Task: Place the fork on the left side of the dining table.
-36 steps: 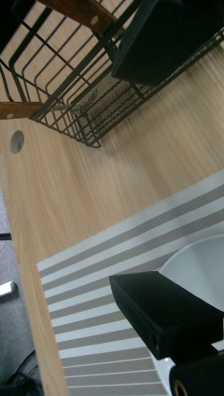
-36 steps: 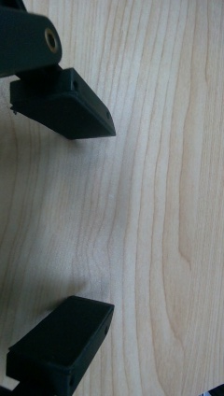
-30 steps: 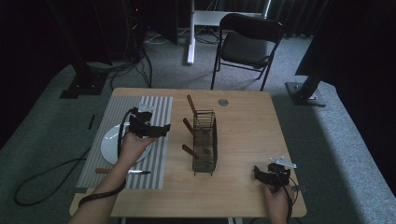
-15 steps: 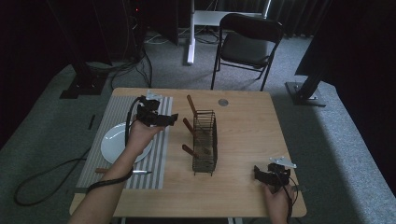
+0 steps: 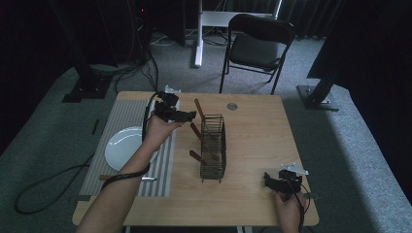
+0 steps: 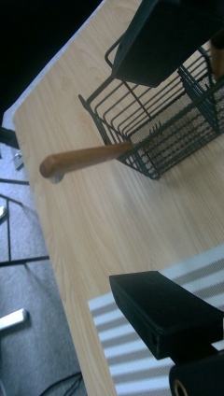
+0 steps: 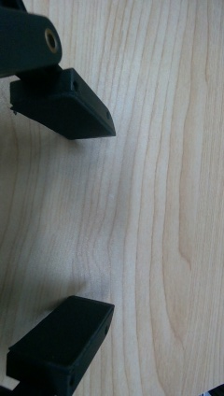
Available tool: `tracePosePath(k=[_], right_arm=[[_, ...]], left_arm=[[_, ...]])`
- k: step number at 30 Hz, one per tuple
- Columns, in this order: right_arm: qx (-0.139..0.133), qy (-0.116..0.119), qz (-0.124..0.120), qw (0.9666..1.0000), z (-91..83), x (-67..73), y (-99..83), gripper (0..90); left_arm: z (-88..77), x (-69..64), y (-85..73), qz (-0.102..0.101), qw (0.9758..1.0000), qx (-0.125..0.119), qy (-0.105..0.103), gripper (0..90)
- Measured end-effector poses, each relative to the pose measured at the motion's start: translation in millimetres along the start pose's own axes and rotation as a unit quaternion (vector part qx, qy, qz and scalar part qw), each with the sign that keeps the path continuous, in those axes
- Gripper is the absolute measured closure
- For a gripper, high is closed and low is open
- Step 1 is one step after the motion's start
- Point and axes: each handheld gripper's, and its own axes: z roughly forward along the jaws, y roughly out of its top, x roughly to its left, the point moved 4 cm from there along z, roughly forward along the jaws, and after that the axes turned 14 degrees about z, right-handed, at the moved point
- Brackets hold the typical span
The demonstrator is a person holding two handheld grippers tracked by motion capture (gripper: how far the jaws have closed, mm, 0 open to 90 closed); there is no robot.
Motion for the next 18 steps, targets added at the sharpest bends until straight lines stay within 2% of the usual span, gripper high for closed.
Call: tracePosePath(k=[5, 7, 8, 10, 12, 14, 17, 18], right_arm=[[0.000, 0.001, 0.000, 1.0000, -0.2, -0.1, -0.1, 13.1], [0.000, 0.001, 0.000, 1.0000, -0.3, -0.1, -0.2, 13.1], [0.001, 0.001, 0.000, 1.0000, -0.3, -0.1, -0.3, 13.1], [0.001, 0.001, 0.000, 1.0000, -0.3, -0.1, -0.3, 13.1], [0.000, 0.001, 0.000, 1.0000, -0.3, -0.1, -0.3, 13.1], [0.001, 0.001, 0.000, 1.0000, -0.3, -0.1, -0.3, 13.1], [0.000, 0.001, 0.000, 1.0000, -0.3, -0.2, -0.2, 13.1], [0.001, 0.001, 0.000, 1.0000, -0.3, -0.2, -0.2, 13.1]], left_arm=[[13.3, -3.7, 9.5, -0.003, 0.9998, 0.006, -0.019, 5.0], [15.5, -4.4, 10.6, -0.001, 0.9998, 0.008, -0.021, 6.6], [21.7, -4.8, 13.6, 0.002, 0.9998, 0.013, -0.015, 6.6], [26.5, -4.1, 15.2, -0.003, 0.9997, 0.016, -0.018, 7.5], [31.5, -2.6, 16.1, -0.008, 0.9996, 0.016, -0.021, 13.7], [38.1, -0.9, 15.3, -0.021, 0.9993, 0.017, -0.025, 15.4], [43.5, -0.6, 13.7, -0.024, 0.9992, 0.022, -0.025, 17.6], [47.4, -0.8, 12.2, -0.030, 0.9987, 0.024, -0.033, 24.7]])
